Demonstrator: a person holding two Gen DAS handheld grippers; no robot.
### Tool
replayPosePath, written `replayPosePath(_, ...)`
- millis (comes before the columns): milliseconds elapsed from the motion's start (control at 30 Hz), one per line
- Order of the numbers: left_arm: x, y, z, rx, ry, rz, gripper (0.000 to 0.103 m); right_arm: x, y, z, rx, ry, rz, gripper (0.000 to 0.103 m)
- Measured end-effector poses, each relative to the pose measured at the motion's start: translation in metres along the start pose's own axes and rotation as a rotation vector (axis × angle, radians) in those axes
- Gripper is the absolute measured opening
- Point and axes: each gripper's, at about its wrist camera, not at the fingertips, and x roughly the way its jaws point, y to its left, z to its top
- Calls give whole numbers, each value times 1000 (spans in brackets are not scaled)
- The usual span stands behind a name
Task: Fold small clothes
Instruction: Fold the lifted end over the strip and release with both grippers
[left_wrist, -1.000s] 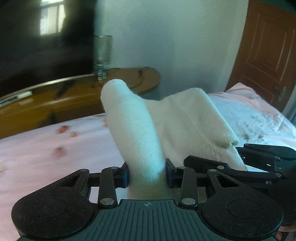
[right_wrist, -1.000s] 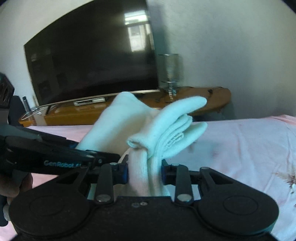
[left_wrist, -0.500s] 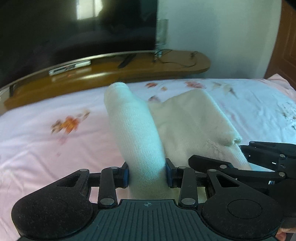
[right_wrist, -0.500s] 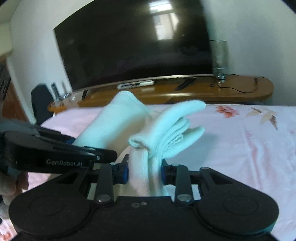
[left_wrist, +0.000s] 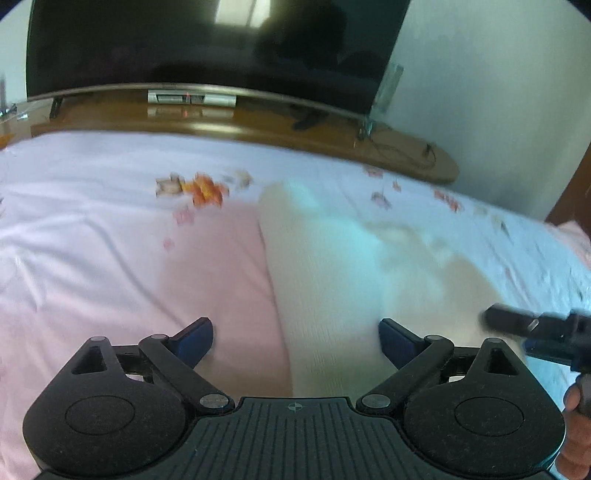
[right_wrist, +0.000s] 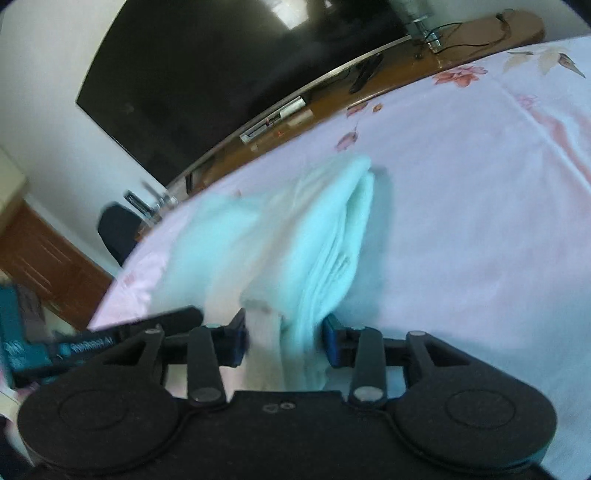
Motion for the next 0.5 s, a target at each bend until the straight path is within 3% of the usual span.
replayPosePath(33, 1, 4, 2, -18, -4, -8, 96, -4, -5, 6, 23, -28, 9, 56)
replayPosePath(100, 3, 11, 7, -59, -8, -8, 96, -1, -18, 19, 96, -14, 33, 54)
replayPosePath(133, 8, 14, 7, -68, 8, 1, 96, 1, -22, 23, 111, -11, 41, 45)
replayPosePath(167, 13, 15, 7, -66, 31, 11, 96, 4, -24, 28, 104, -9, 42, 30)
replayPosePath(233, 19, 17, 6, -63, 52, 7, 96, 16, -21, 33, 44, 24, -9, 13)
replayPosePath(400, 17, 24, 5, -48, 40, -18, 96, 25, -21, 22, -14, 38, -48, 16)
replayPosePath(500, -8, 19, -2, -14, 22, -51, 95, 8, -12, 22, -8, 55, -19, 25)
